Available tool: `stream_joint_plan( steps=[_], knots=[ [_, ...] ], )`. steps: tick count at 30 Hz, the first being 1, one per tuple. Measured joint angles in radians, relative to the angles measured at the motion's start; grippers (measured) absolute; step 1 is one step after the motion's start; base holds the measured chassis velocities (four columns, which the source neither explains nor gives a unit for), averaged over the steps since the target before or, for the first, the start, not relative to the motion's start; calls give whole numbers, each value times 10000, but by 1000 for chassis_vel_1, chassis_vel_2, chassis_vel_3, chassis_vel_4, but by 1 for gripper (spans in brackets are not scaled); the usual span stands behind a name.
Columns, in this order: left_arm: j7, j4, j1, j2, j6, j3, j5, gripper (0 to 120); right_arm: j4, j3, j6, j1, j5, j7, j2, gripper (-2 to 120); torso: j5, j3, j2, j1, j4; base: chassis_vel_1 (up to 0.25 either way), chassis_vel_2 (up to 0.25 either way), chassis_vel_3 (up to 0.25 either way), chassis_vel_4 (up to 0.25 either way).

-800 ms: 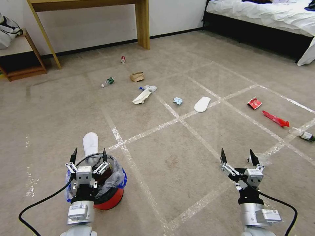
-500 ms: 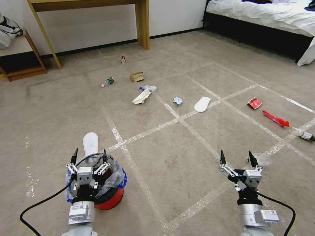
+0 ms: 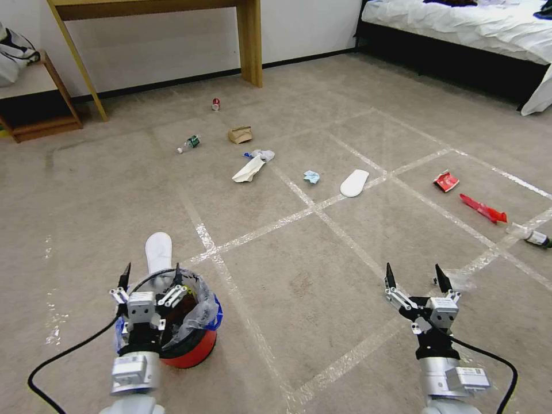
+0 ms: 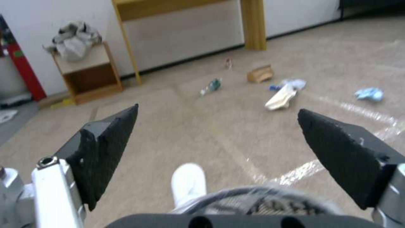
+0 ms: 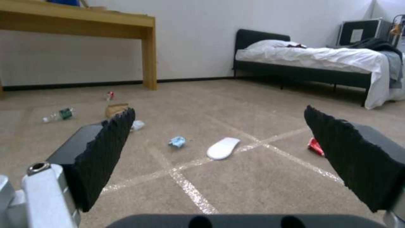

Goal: Pick up the trash bin and place the garbage on the floor into it.

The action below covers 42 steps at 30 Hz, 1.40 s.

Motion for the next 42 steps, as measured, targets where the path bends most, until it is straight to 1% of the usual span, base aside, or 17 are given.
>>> stream_joint_plan(
  steps=[2, 3, 4, 8, 9, 10, 11, 12, 14, 18, 19, 20, 23, 27, 28, 31, 42],
  knots=[
    [-17, -2, -7, 363, 434, -187, -330, 100, -7, 24, -20, 5, 48, 2, -86, 100, 0, 0, 0, 0, 0, 0, 0, 0, 0],
    [34, -1, -2, 747, 945, -462, -693, 100, -19, 48, -46, 0, 94, 7, -182, 100, -1, 0, -1, 0, 0, 0, 0, 0, 0],
    [34, -1, -2, 747, 945, -462, -693, 100, -19, 48, -46, 0, 94, 7, -182, 100, -1, 0, -1, 0, 0, 0, 0, 0, 0],
    [248, 63, -17, 1454, 1446, -881, -1147, 100, -36, 110, -68, -82, 122, 15, -313, 100, -2, 0, 0, 0, 0, 0, 0, 0, 0],
    [248, 63, -17, 1454, 1446, -881, -1147, 100, -36, 110, -68, -82, 122, 15, -313, 100, -2, 0, 0, 0, 0, 0, 0, 0, 0],
    [352, 95, -72, 1952, 1800, -1115, -1555, 100, -79, 111, -69, -145, 128, 15, -381, 100, 0, 0, 0, 0, -1, 0, 0, 0, 0],
    [393, 134, -113, 2203, 1955, -1209, -1829, 100, -109, 109, -69, -158, 134, 17, -410, 100, 0, 0, -1, 0, 0, 0, 0, 0, 0],
    [393, 134, -113, 2203, 1955, -1209, -1829, 100, -109, 109, -69, -158, 134, 17, -410, 100, 0, 0, -1, 0, 0, 0, 0, 0, 0],
    [477, 298, -295, 2962, 2572, -1390, -2933, 100, -221, 71, -83, -160, 151, 23, -508, 100, -1, 0, 0, 0, 0, 0, 0, 0, 0],
    [432, 518, -531, 3358, 2943, -1467, -3373, 100, -284, 55, -101, -152, 164, 26, -568, 100, 0, 0, -1, 0, -1, 0, 0, 0, 0],
    [390, 600, -689, 3585, 3317, -1493, -3789, 100, -336, 53, -110, -138, 176, 29, -594, 100, -1, 0, 0, 0, -2, 0, 0, 0, 0],
    [390, 600, -689, 3585, 3317, -1493, -3789, 100, -336, 53, -110, -138, 176, 29, -594, 100, -1, 0, 0, 0, -2, 0, 0, 0, 0],
    [207, 657, -994, 3908, 4302, -1525, -4508, 100, -488, 53, -130, -65, 202, 41, -628, 100, 1, 0, 0, 1, -2, 0, 0, 0, 0],
    [-99, 648, -950, 4039, 4834, -1477, -4829, 100, -545, 53, -148, -17, 209, 56, -614, 100, 1, 0, -1, 1, -2, 0, 0, 0, 0],
    [-402, 587, -747, 4130, 5106, -1391, -5012, 100, -569, 52, -158, -1, 210, 62, -593, 100, 0, -1, 0, 0, 0, 0, 0, 0, 0],
    [-613, 494, -311, 4257, 5238, -1316, -5075, 100, -615, 40, -168, 35, 210, 69, -539, 100, 2, -1, 0, 0, 2, 0, 0, 0, 0],
    [-1248, 518, 97, 4392, 5817, -1046, -4867, 100, -722, 63, -149, 81, 183, 157, -395, 100, 2, -1, 0, 0, 0, 0, 0, 0, 0]
  ],
)
